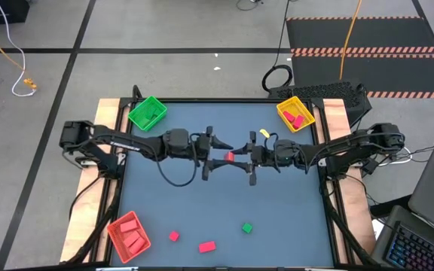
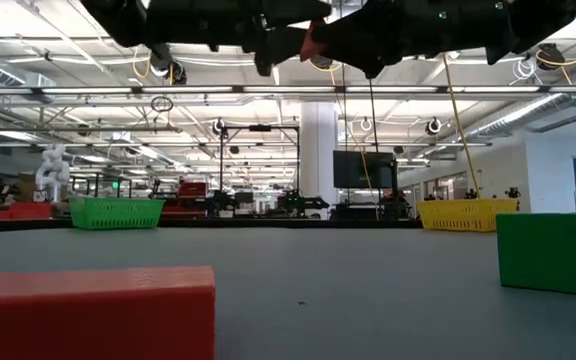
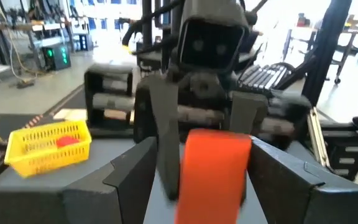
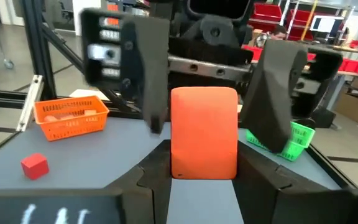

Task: Sort & place blocks by color
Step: Put the orange block into the orange bin

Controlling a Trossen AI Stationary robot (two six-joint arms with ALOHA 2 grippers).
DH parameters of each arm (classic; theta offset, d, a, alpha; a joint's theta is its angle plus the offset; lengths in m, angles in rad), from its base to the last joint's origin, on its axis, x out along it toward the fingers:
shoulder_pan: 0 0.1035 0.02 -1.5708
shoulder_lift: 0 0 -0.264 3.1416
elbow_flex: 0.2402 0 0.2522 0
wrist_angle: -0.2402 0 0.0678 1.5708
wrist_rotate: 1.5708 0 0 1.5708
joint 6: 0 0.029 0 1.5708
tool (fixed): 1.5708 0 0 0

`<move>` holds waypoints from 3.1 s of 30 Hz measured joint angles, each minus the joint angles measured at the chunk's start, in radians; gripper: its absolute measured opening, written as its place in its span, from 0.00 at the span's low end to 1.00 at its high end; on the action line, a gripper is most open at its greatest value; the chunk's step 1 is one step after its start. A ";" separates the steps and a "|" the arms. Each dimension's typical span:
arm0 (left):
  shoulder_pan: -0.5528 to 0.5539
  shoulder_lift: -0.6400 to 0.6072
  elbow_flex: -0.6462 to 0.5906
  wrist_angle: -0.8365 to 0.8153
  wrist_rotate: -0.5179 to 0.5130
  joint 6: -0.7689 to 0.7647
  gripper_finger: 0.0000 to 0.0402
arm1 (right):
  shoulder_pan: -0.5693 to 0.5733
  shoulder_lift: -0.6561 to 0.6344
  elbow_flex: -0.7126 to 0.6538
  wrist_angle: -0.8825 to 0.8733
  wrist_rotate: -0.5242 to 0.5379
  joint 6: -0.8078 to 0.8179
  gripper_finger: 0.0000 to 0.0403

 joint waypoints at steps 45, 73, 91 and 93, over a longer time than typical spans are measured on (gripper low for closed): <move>-0.029 0.076 0.105 -0.004 -0.052 0.019 0.70 | 0.021 -0.058 -0.002 0.010 0.090 -0.062 0.31; -0.045 0.069 0.104 0.018 -0.061 0.045 0.53 | 0.033 -0.086 -0.013 0.004 0.100 -0.078 0.31; -0.090 0.071 0.103 0.165 -0.076 0.063 0.53 | 0.035 -0.088 -0.011 0.092 0.088 -0.113 0.31; -0.096 0.071 0.103 0.167 -0.090 0.069 0.53 | 0.035 -0.088 -0.011 0.091 0.087 -0.112 0.31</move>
